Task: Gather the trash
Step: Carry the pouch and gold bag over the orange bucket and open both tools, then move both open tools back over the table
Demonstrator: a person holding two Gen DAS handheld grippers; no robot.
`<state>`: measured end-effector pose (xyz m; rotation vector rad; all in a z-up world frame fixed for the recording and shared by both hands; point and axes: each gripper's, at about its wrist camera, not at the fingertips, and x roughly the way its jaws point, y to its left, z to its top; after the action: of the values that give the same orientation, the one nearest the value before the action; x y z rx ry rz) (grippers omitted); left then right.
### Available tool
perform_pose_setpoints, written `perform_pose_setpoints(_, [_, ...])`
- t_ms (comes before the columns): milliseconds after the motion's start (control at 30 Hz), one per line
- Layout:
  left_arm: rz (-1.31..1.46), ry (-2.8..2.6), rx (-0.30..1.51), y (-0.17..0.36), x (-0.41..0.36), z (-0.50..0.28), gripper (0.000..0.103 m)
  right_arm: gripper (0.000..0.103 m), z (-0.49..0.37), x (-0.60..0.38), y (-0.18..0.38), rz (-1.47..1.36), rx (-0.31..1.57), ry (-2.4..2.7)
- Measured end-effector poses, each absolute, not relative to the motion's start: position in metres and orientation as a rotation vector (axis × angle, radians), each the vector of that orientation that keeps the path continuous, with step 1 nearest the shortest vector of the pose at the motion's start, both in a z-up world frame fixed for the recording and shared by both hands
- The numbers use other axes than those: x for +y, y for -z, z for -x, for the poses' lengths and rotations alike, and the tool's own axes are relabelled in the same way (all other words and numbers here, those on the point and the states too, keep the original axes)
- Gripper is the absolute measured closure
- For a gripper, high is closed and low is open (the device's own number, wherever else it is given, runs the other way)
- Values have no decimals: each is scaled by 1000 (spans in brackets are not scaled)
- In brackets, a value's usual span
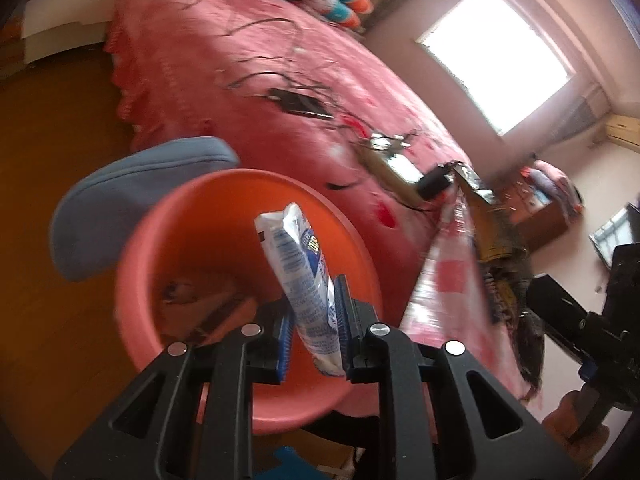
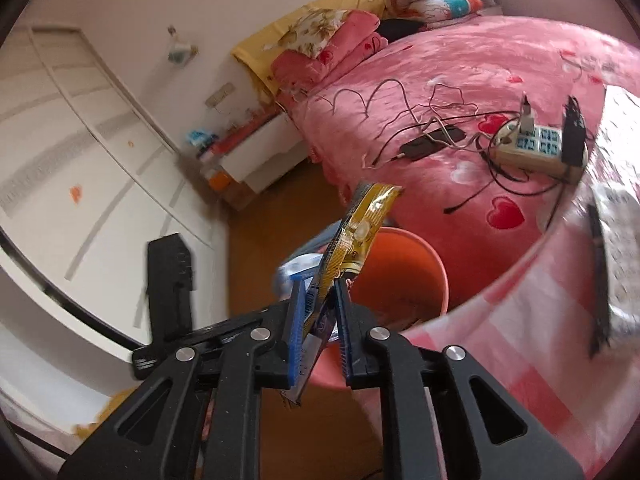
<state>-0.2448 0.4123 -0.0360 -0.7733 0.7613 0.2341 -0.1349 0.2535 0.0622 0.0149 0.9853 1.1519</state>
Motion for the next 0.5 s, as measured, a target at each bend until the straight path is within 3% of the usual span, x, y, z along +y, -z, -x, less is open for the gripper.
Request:
perform_pose_setpoints(67, [745,-294,786,42,418,247,43,48,132,254,-53,-41,1010,-1133])
perform_pose_setpoints(267, [708,-365,789,43,423,253,34,25,130,219,-55,-117,970,-1045])
perform_pose_setpoints(500, [652,-332,752,17,403,247,28,15,128,168,-74,-123,858,-890])
